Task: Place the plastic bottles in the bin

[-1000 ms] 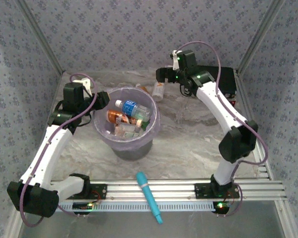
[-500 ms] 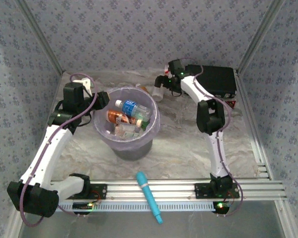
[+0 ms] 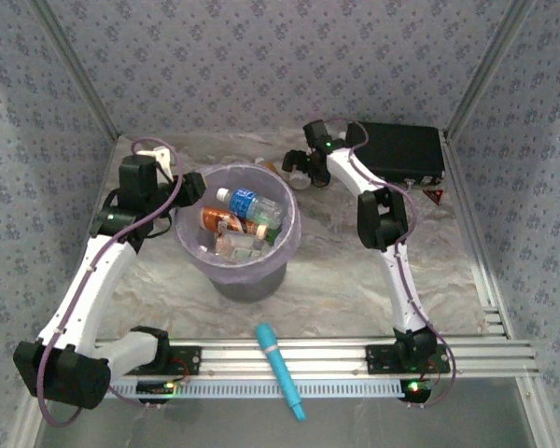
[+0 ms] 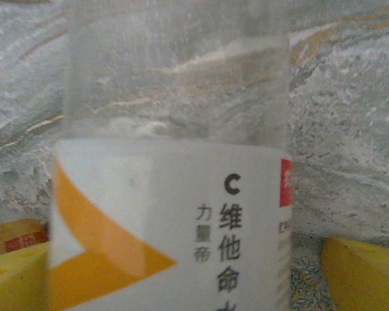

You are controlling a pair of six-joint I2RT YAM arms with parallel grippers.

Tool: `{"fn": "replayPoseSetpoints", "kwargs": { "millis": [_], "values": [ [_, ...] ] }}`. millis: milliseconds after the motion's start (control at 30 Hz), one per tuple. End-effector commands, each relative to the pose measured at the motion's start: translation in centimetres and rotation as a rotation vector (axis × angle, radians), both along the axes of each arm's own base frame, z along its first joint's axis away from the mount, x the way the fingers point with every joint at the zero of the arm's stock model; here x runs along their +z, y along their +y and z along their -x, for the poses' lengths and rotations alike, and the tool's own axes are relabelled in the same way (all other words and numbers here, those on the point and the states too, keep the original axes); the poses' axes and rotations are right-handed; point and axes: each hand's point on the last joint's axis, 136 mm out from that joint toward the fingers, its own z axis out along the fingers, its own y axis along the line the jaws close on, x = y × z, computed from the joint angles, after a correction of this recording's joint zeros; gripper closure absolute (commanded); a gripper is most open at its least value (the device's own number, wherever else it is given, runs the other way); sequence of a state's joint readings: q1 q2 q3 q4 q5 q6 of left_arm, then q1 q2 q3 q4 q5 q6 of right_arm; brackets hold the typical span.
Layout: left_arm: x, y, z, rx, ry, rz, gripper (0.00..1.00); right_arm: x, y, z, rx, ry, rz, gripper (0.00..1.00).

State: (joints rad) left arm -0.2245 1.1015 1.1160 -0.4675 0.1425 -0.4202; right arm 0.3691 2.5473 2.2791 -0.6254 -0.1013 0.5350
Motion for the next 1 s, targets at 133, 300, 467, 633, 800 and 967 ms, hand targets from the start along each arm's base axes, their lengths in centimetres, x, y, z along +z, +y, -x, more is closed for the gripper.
{"fn": "replayPoseSetpoints", "kwargs": {
  "millis": [133, 300, 467, 633, 800, 967],
  "values": [
    [-0.2, 0.6, -0.3, 0.026, 0.006, -0.018, 0.48, -1.4, -1.3, 0.2, -0.042, 0.038, 0.051, 0.14],
    [-0.1, 0.6, -0.3, 0.028, 0.005, -0.016, 0.48, -0.1, -1.8, 0.1, -0.035, 0.015, 0.072, 0.26],
    [0.1, 0.6, -0.3, 0.026, -0.003, -0.019, 0.48, 2.3, -2.3, 0.1, -0.024, -0.018, 0.088, 0.29],
    [0.7, 0.5, -0.5, 0.019, -0.014, -0.018, 0.48, 5.3, -3.3, 0.3, -0.022, -0.046, 0.091, 0.32],
    [1.1, 0.5, -0.4, 0.018, -0.022, -0.015, 0.48, 9.9, -3.8, 1.3, 0.015, -0.093, 0.084, 0.35],
    [1.1, 0.5, -0.2, 0.020, -0.023, -0.016, 0.48, 17.1, -3.6, 4.2, 0.109, -0.172, 0.070, 0.36]
  ]
}}
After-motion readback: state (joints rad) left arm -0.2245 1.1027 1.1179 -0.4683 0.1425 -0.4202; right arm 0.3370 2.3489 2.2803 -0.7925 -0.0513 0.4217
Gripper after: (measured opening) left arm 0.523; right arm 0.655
